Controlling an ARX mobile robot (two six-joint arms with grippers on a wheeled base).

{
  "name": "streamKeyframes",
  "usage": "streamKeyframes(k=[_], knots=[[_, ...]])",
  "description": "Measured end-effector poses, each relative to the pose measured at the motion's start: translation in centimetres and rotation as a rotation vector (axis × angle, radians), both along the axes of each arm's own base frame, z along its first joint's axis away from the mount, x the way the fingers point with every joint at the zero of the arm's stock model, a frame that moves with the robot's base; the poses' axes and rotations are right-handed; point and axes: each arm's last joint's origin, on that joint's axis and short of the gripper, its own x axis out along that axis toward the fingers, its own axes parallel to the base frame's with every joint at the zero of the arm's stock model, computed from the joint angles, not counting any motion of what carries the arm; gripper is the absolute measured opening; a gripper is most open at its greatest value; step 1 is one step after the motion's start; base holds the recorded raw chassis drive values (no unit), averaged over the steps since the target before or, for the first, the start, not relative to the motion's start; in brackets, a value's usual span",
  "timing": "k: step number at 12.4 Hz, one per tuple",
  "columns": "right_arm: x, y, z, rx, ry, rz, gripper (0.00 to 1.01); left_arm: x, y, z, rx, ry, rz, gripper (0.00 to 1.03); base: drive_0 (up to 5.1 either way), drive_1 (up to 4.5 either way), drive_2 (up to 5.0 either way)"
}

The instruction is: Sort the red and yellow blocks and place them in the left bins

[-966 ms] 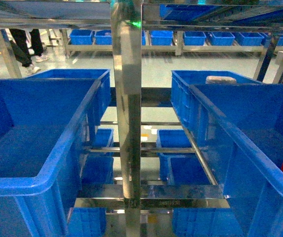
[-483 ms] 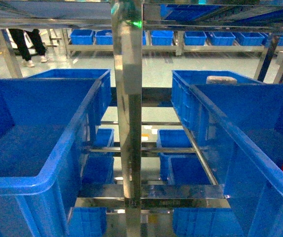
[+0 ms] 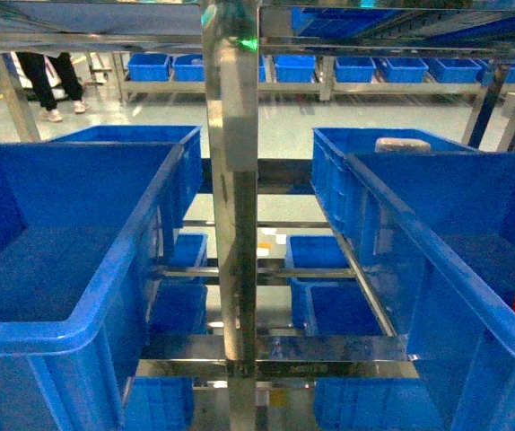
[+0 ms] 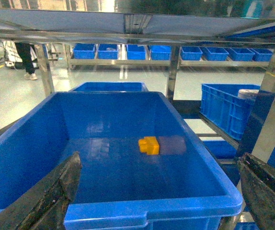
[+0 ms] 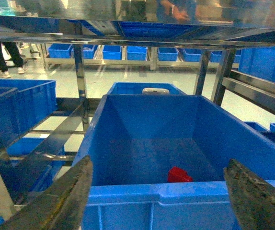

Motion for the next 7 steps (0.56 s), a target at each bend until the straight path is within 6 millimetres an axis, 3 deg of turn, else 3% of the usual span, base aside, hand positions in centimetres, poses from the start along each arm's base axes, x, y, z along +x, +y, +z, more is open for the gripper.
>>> streamKeyframes(k=[1,2,7], knots=[[0.00,0.00,0.00,0.000,0.000,0.000,0.92,0.00,0.00,0.00,0.000,0.000,0.000,0.98,0.0,0.00,0.0],[0.00,0.00,0.00,0.000,0.000,0.000,1.00,0.00,0.00,0.00,0.000,0.000,0.000,0.98,0.0,0.00,0.0],[0.00,0.00,0.00,0.000,0.000,0.000,0.98,0.00,0.00,0.00,0.000,0.000,0.000,0.98,0.0,0.00,0.0]])
